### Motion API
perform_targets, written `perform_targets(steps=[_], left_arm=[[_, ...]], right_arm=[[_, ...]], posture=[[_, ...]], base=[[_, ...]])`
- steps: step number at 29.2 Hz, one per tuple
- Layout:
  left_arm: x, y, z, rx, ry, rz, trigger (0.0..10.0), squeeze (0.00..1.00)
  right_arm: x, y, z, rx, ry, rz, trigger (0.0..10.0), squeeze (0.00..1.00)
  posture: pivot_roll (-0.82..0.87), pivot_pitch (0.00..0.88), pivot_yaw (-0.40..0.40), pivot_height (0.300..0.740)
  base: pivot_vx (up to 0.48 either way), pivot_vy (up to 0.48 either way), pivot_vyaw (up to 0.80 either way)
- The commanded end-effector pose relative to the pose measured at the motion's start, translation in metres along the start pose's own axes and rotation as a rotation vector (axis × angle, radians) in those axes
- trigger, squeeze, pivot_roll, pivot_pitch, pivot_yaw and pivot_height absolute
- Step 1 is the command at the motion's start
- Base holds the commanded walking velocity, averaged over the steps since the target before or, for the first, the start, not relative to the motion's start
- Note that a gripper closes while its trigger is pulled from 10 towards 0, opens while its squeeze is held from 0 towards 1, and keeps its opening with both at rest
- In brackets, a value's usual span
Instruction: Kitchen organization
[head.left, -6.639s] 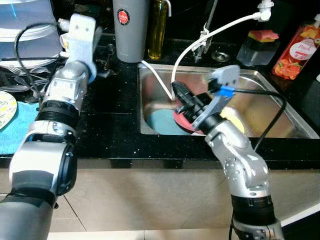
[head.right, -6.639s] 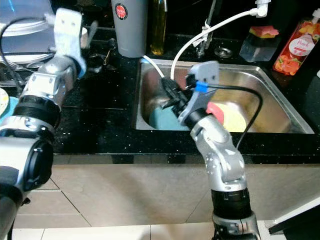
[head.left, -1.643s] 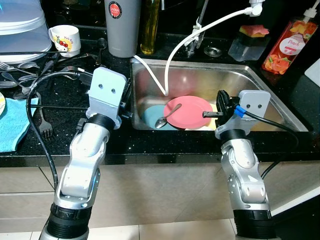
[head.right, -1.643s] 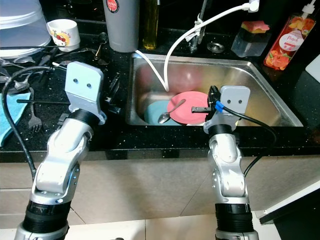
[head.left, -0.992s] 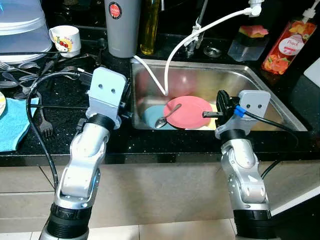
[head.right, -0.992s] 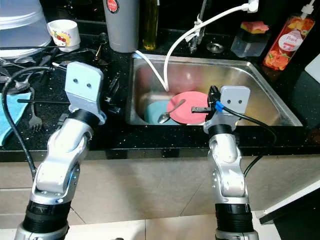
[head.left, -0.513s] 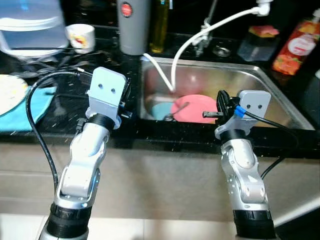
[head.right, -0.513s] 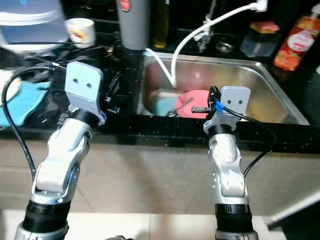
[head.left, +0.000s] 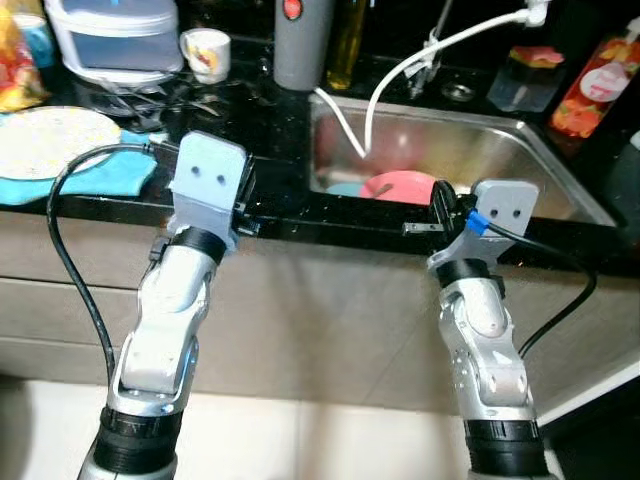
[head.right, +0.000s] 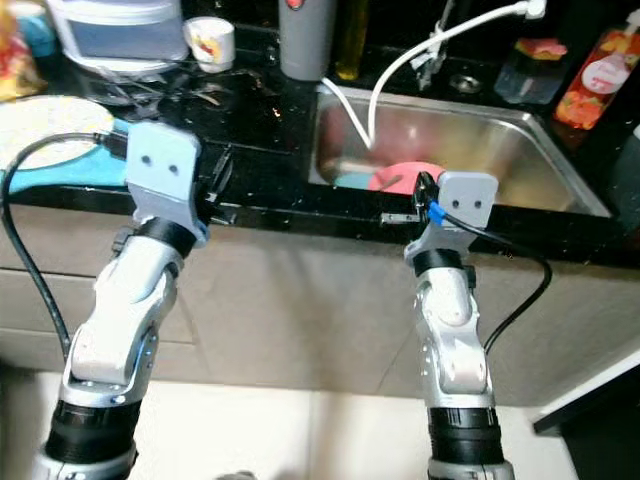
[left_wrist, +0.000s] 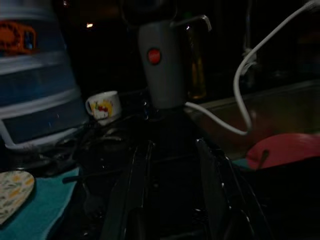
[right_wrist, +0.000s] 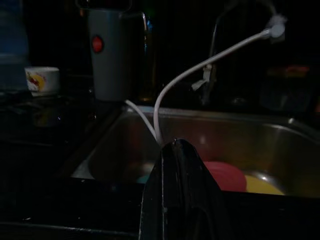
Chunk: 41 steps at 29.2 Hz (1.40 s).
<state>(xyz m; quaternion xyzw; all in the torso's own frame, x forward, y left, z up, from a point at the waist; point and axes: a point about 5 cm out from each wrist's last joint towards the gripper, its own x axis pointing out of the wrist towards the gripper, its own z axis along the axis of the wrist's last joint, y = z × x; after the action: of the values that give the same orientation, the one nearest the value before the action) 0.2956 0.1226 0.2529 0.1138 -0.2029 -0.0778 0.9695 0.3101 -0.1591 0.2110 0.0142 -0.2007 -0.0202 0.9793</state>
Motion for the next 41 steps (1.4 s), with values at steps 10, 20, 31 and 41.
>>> perform_targets(steps=[10, 20, 31, 41], left_arm=[[0.0, -0.005, -0.006, -0.008, 0.039, -0.022, 10.0, 0.0], [0.0, -0.005, -0.005, -0.008, 0.038, -0.025, 10.0, 0.0], [-0.023, 0.0, -0.024, 0.047, 0.109, -0.056, 10.0, 0.0], [-0.082, 0.0, -0.113, -0.136, 0.597, -0.122, 10.0, 0.0]], right_arm=[[-0.001, -0.004, -0.001, 0.003, 0.005, -0.016, 10.0, 0.0], [-0.001, -0.004, -0.001, 0.004, 0.003, -0.016, 10.0, 0.0], [-0.008, -0.009, -0.006, -0.016, 0.03, -0.019, 10.0, 0.0], [-0.083, -0.001, -0.107, -0.037, 0.544, 0.167, 10.0, 0.0]], posture=[[0.22, 0.044, -0.085, 0.74], [0.22, 0.045, -0.085, 0.74], [0.22, 0.049, -0.083, 0.74], [0.22, 0.046, -0.114, 0.74]], base=[[0.0, 0.0, 0.0], [0.0, 0.0, 0.0], [0.0, 0.0, 0.0], [0.0, 0.0, 0.0]])
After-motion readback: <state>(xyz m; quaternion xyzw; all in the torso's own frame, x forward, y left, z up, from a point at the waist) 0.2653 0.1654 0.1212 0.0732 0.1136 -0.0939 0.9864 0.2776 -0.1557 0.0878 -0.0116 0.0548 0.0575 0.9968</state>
